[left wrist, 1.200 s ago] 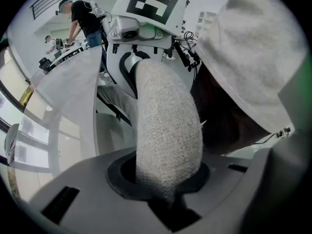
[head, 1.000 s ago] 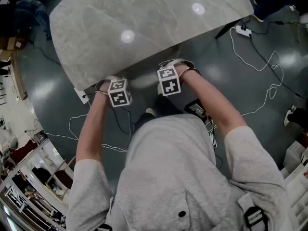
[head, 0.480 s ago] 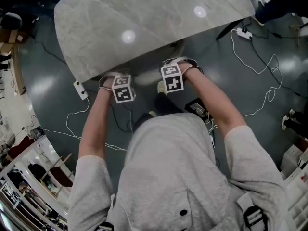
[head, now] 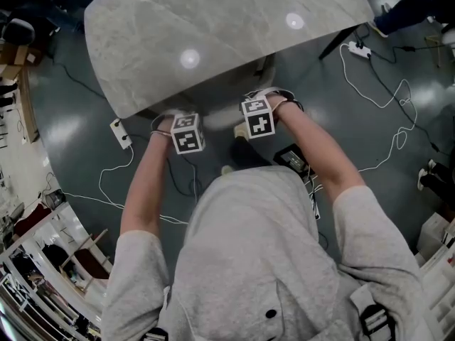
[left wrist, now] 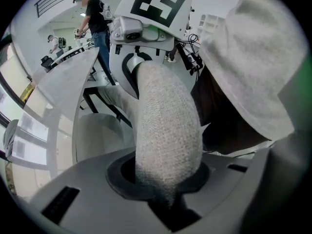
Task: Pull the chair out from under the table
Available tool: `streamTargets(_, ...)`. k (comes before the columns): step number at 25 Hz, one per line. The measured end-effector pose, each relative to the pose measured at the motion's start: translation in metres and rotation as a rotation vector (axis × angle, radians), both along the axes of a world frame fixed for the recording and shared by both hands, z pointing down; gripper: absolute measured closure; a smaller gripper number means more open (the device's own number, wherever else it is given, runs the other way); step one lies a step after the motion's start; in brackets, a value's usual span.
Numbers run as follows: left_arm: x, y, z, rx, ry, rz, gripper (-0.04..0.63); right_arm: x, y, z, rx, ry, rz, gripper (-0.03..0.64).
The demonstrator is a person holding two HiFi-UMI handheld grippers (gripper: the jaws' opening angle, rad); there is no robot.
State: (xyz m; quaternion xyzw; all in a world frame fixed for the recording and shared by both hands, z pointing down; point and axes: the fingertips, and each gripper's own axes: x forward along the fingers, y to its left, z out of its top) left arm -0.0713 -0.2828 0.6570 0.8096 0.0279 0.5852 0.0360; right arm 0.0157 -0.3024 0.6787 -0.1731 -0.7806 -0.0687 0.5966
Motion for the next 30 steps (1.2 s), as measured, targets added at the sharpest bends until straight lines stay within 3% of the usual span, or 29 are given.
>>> streamTargets(30, 0.006, 0.076, 0.001, 0.005, -0.01, 0.043, 0.486, 0.01, 0.08, 0.002, -0.006, 0.028, 0.046, 0.523)
